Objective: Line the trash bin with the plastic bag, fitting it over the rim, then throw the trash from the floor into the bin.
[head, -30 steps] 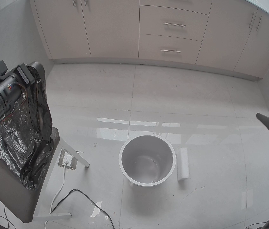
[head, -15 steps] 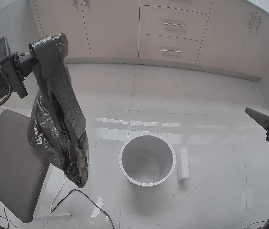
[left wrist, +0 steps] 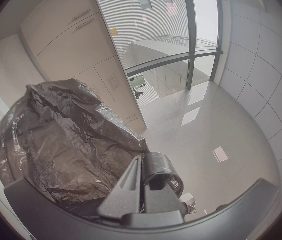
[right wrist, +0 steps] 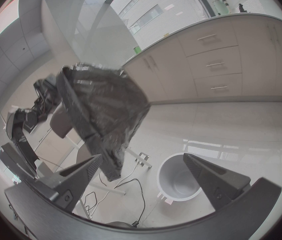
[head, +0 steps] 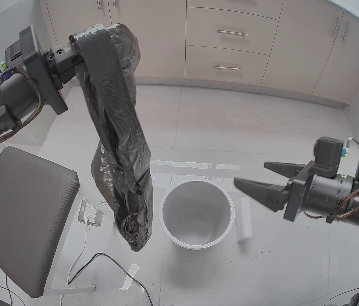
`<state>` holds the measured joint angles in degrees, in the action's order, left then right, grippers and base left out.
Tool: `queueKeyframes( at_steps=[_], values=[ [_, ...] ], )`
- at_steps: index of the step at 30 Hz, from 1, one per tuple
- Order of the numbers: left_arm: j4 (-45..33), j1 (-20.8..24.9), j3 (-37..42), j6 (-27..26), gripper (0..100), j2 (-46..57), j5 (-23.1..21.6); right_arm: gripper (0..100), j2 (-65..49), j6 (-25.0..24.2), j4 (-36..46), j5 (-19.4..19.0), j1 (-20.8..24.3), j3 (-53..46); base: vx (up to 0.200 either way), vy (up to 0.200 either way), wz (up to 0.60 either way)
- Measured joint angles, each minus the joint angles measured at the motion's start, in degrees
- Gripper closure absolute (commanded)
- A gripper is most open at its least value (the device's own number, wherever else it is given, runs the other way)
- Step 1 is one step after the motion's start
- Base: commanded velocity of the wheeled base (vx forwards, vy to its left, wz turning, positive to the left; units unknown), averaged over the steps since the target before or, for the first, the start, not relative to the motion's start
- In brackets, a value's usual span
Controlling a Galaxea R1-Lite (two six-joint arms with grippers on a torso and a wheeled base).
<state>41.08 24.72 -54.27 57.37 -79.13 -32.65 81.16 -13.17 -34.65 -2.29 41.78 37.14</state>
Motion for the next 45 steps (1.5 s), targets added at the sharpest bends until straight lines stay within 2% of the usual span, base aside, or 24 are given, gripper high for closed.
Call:
queueKeyframes(
  at_steps=[3, 13, 16, 23, 29, 34, 41, 45],
  values=[
    [0.16, 0.61, -2.06, 0.0, 100, -1.62, 1.96, 0, 3.23, 0.23, -1.4, 1.4, 2.93, 0.17, 0.0, 0.0, 0.0],
    [-5.39, 4.9, -10.25, -0.63, 100, -6.01, 16.47, 0, 11.36, 0.56, -6.96, 6.41, 10.7, -0.32, 0.0, 0.0, 0.0],
    [-7.89, 6.52, -12.57, -1.91, 100, -7.14, 20.39, 0, 13.35, 0.68, -7.06, 9.64, 13.07, -0.35, 0.0, 0.0, 0.0],
    [-8.98, 9.7, -14.45, -3.67, 100, -8.41, 23.17, 0, 19.91, 1.05, -7.31, 21.75, 18.14, 3.64, 0.0, 0.0, 0.0],
    [-9.31, 13.78, -14.43, -4.3, 100, -8.44, 27.01, 0, 27.23, 1.13, -10.18, 27.58, 21.78, 9.37, 0.0, 0.0, 0.0],
    [-9.39, 15.59, -14.02, -4.82, 100, -8.33, 29.2, 0, 31.13, 1.82, -11.85, 30.56, 22.5, 12.8, 0.0, 0.0, 0.0],
    [-9.34, 16.48, -12.81, -7.12, 100, -7.64, 31.83, 0, 36.84, 4.04, -12.42, 39.11, 22.71, 18.8, 0.0, 0.0, 0.0],
    [-9.31, 16.64, -12.24, -7.28, 100, -6.97, 31.96, 0, 38.18, 4.46, -12.02, 40.28, 22.61, 19.71, 0.0, 0.0, 0.0]
  ],
)
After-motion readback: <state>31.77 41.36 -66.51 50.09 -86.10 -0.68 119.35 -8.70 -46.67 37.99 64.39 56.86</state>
